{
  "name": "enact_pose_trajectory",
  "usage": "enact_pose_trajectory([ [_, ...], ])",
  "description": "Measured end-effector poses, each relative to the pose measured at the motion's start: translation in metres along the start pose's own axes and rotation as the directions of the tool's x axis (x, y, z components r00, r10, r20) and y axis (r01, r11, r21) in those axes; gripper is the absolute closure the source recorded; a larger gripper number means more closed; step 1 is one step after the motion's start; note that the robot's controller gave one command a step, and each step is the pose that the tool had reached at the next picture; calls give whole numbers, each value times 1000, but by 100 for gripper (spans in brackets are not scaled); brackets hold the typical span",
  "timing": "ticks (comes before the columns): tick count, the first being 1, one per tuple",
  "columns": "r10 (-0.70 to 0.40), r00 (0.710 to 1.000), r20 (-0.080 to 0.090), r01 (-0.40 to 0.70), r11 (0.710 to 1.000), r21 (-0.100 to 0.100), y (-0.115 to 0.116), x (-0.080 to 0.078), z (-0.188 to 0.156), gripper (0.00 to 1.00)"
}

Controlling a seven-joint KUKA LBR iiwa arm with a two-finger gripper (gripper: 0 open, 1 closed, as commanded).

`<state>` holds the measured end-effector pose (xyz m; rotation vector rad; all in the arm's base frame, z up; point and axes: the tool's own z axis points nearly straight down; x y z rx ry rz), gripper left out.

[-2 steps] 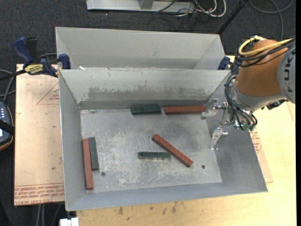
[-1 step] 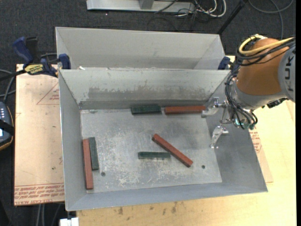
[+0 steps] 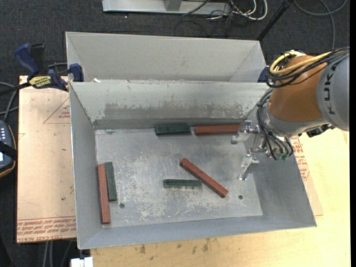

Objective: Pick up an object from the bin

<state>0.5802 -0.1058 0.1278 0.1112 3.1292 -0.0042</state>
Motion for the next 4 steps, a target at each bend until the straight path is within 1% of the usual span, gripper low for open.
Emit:
enact_pose_trajectory([
  [1,39,999,-1,-39,999,-5,9,41,52,0],
  [2,110,994,7,-110,994,4,27,39,53,0],
  [3,-107,994,14,107,994,2,86,42,48,100],
  [4,-107,994,14,107,994,2,86,42,48,100],
])
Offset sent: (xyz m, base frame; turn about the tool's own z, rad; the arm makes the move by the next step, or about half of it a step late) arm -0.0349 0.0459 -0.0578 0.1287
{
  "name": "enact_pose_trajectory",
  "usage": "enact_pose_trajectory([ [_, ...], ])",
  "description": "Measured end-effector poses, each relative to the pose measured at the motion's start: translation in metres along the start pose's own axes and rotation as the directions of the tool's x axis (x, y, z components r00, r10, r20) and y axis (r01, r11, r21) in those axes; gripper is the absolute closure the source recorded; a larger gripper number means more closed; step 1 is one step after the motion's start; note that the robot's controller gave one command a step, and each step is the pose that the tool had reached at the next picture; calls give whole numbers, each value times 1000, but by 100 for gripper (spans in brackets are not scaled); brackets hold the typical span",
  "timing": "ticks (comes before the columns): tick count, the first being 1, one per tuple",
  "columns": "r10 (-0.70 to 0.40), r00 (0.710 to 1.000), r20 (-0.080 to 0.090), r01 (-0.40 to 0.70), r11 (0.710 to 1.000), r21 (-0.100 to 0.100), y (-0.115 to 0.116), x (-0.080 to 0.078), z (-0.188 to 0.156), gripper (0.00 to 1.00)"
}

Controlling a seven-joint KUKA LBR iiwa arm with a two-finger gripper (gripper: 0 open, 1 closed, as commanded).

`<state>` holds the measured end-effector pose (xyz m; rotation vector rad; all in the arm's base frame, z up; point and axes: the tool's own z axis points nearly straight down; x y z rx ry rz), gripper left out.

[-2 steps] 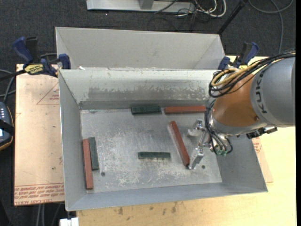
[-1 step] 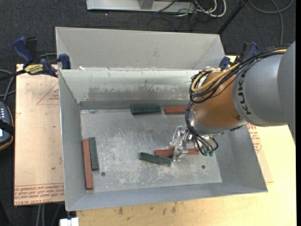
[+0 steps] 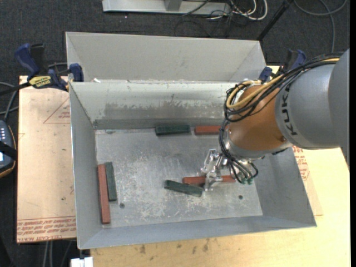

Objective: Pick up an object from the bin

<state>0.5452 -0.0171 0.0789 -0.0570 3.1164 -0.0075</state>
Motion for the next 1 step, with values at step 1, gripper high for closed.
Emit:
enact_pose_trajectory([
  [1,-718,696,-6,718,696,-14,-29,-32,-151,100],
])
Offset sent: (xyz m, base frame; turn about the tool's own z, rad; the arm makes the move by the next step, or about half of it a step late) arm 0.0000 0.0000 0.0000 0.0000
